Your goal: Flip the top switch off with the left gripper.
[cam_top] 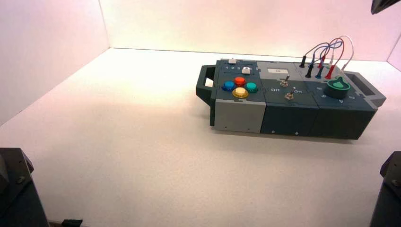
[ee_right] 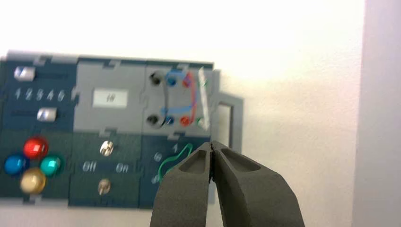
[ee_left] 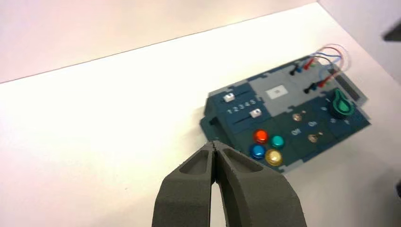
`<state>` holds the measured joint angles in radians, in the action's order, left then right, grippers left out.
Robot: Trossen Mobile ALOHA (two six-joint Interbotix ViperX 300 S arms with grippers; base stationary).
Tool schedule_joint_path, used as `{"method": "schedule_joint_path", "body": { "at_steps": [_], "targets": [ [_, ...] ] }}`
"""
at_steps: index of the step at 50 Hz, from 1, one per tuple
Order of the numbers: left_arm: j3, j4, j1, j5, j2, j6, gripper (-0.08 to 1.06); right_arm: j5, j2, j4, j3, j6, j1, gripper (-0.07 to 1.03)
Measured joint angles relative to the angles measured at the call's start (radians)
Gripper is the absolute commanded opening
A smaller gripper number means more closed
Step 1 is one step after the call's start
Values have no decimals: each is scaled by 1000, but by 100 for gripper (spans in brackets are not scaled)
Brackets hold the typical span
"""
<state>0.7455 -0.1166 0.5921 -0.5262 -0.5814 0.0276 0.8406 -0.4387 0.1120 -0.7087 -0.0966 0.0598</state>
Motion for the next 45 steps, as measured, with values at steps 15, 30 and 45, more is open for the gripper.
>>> {"method": "schedule_joint_path", "body": {
  "at_steps": [15,30,45],
  "targets": [
    [-41,0,106,-2,117,0,-3,-9,213,-75,26,2,-23,-2],
    [-104,0,164,-3,239,0,-3,-49,380,-92,51,3,-25,-2],
    [-179,0,192,-44,298,2,-3,-54,538,-126,92,8,-34,-2]
  ]
}}
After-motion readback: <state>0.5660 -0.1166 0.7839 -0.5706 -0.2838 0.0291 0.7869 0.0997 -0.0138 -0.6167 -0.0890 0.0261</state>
